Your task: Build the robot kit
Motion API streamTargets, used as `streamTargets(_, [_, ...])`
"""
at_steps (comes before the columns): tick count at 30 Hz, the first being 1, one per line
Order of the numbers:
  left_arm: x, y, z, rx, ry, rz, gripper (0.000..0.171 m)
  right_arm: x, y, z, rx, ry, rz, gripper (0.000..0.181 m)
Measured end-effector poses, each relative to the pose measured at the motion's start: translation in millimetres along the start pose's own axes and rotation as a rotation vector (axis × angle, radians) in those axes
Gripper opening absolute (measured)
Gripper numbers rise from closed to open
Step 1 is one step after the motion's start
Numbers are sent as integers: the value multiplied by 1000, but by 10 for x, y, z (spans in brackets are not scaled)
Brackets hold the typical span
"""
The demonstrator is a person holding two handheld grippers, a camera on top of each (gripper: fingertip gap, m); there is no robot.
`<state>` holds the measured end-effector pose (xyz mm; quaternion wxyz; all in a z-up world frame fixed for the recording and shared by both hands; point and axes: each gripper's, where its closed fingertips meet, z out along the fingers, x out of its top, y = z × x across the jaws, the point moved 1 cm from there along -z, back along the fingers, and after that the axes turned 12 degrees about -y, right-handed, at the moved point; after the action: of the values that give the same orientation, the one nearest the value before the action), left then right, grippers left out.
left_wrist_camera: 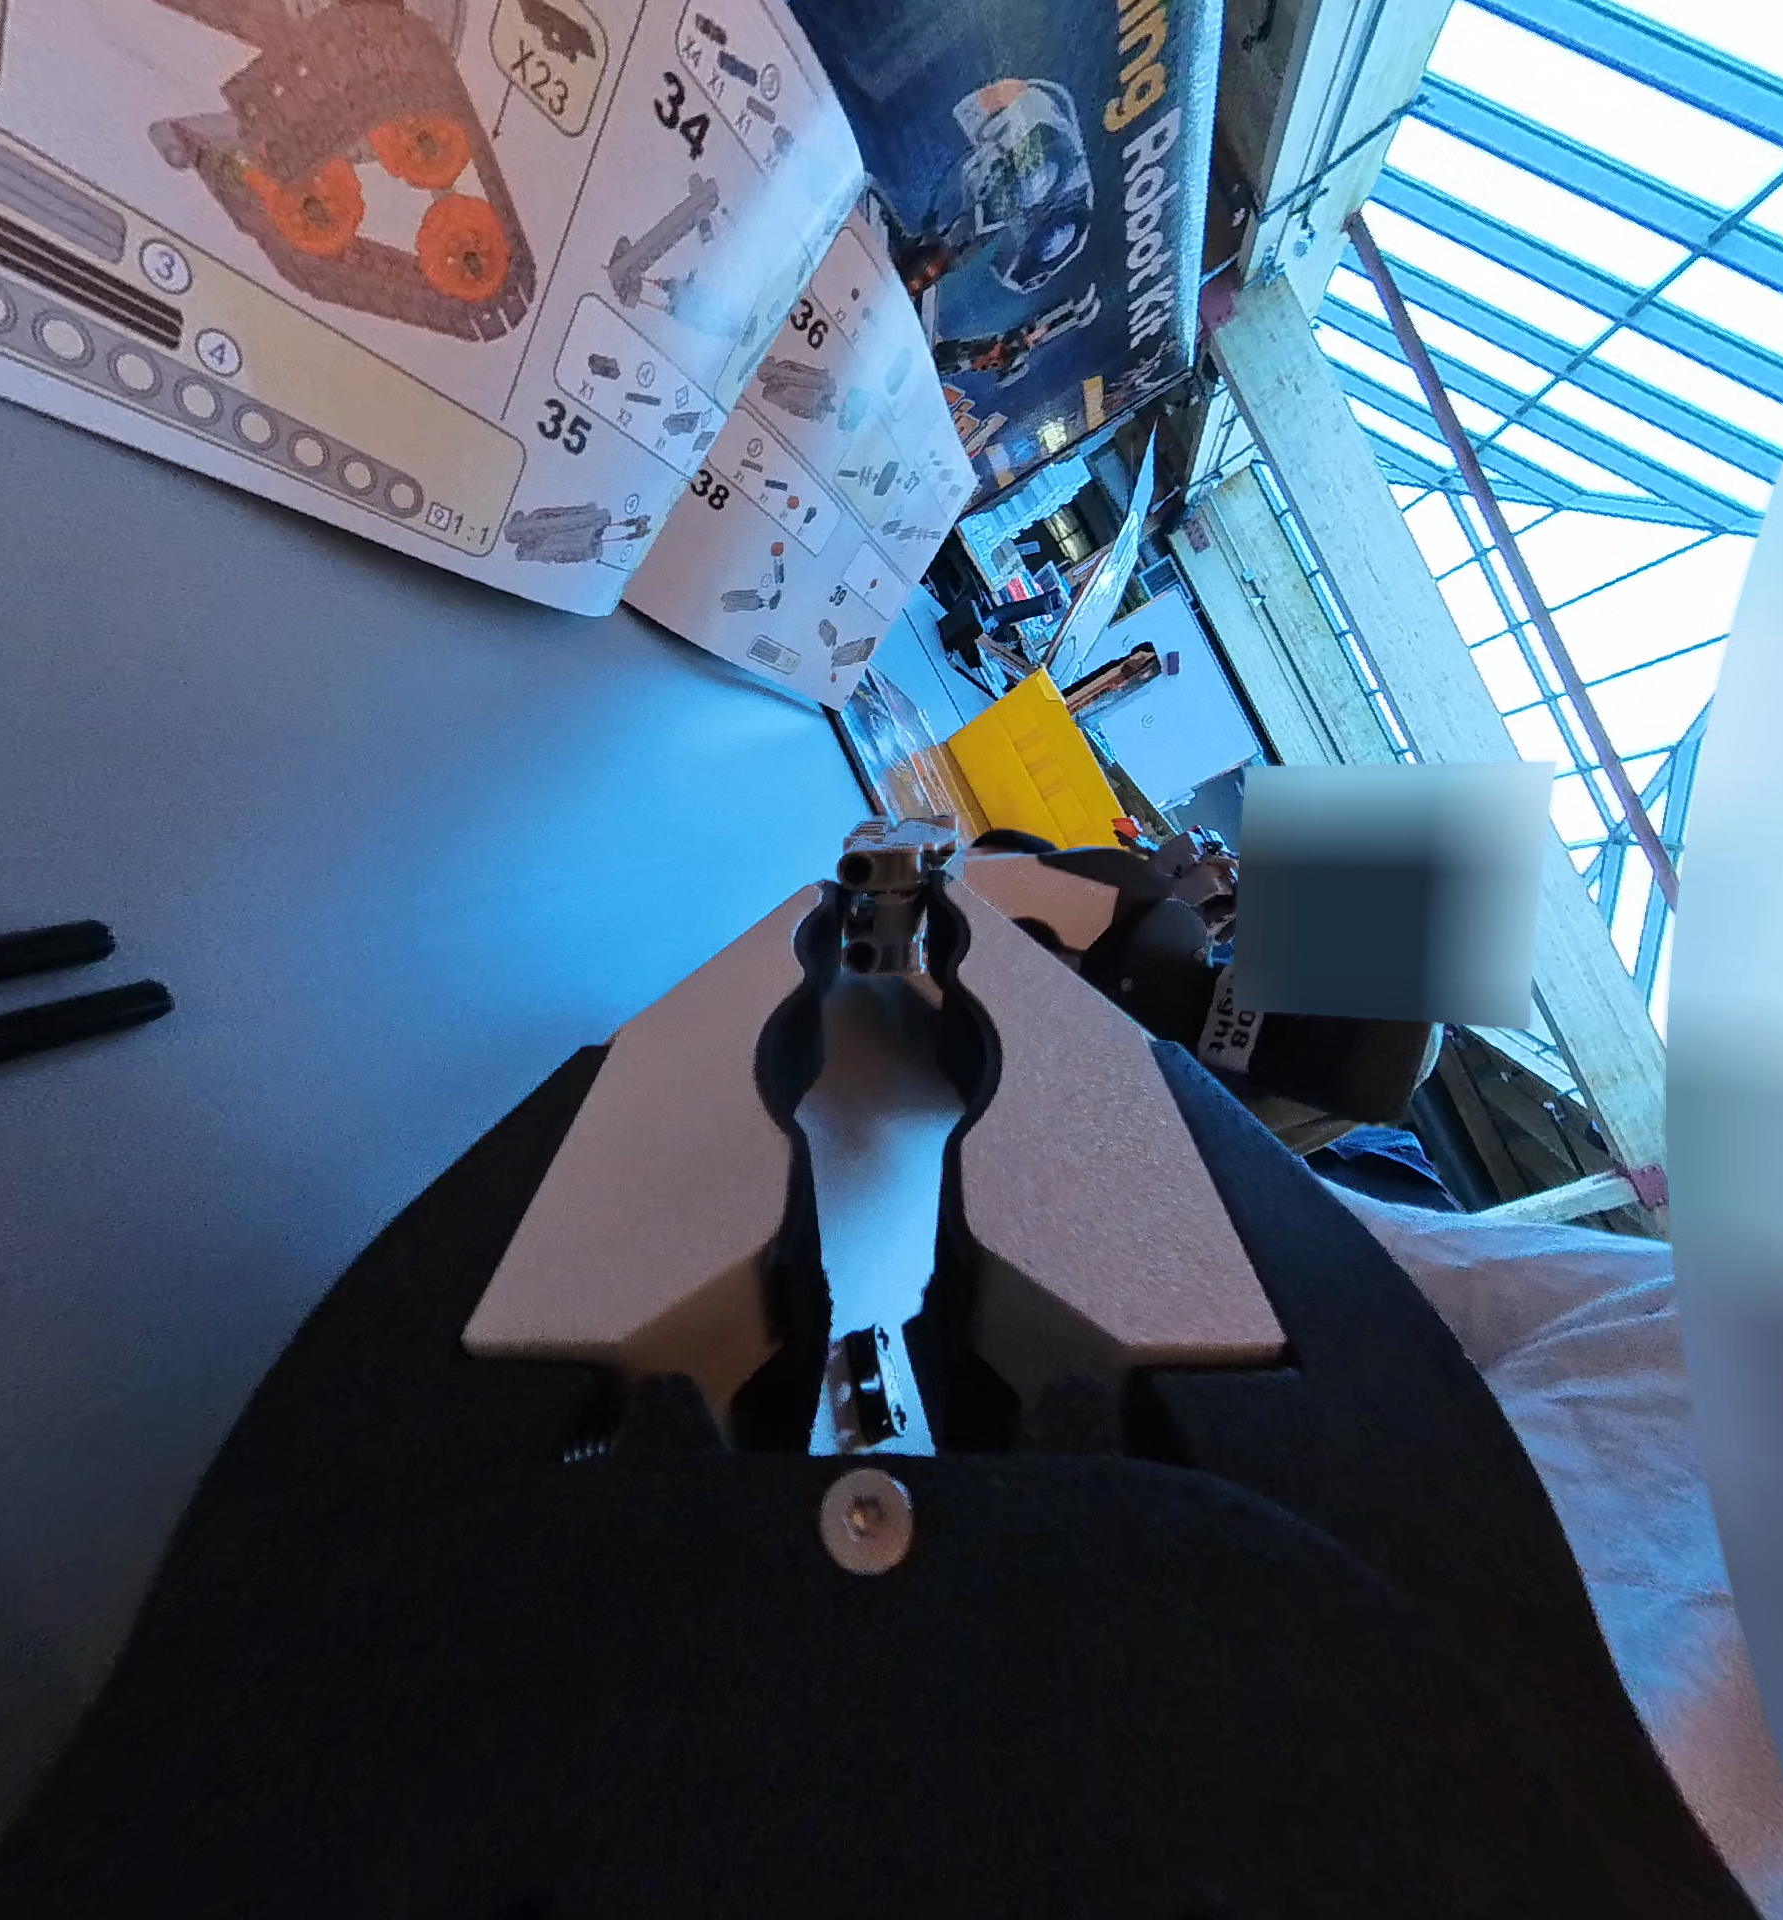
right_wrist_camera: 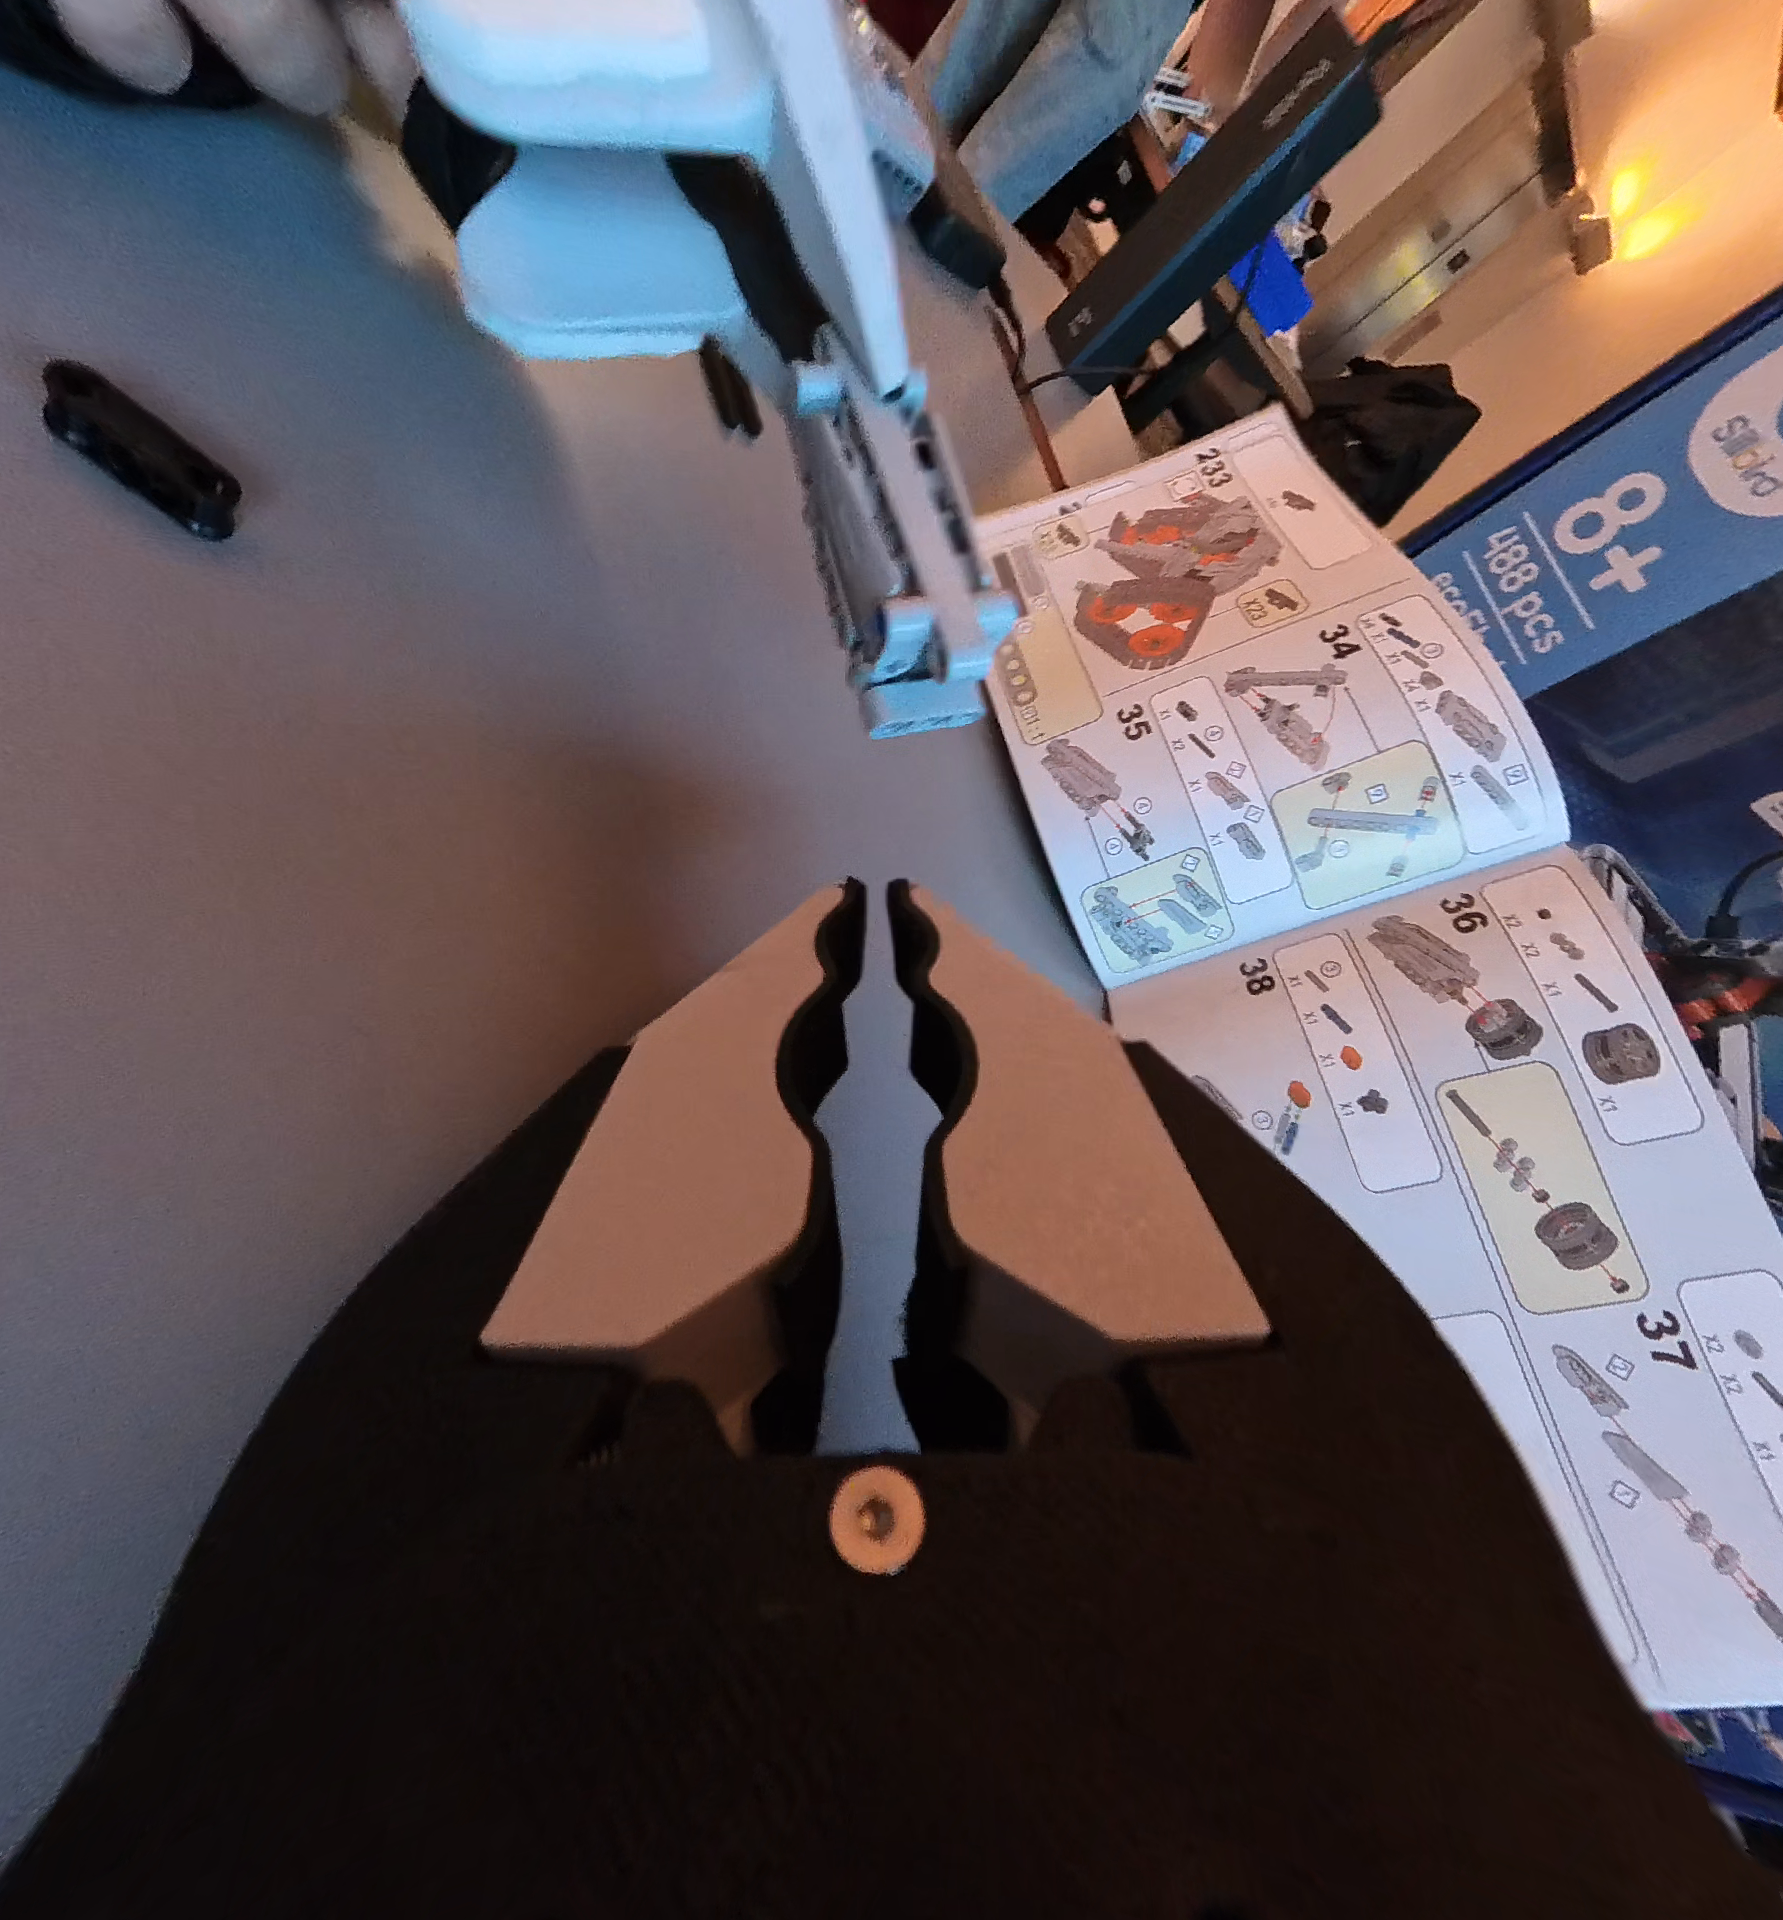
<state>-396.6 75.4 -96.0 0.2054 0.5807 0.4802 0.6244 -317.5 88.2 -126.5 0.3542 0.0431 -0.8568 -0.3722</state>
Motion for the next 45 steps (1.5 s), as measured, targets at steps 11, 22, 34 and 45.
streamTargets(11, [-73,-8,49,18,-49,-7,13,323,-59,-191,174,212,152,44])
streamTargets(22, [-233,64,129,-20,-148,-7,14,336,-77,-173,127,192,130,39])
streamTargets(34, [-495,82,-218,75,-202,17,40,563,-325,-142,421,213,231,24])
streamTargets(45, [-262,116,-466,352,-143,363,50,468,-468,90,601,12,331,24])
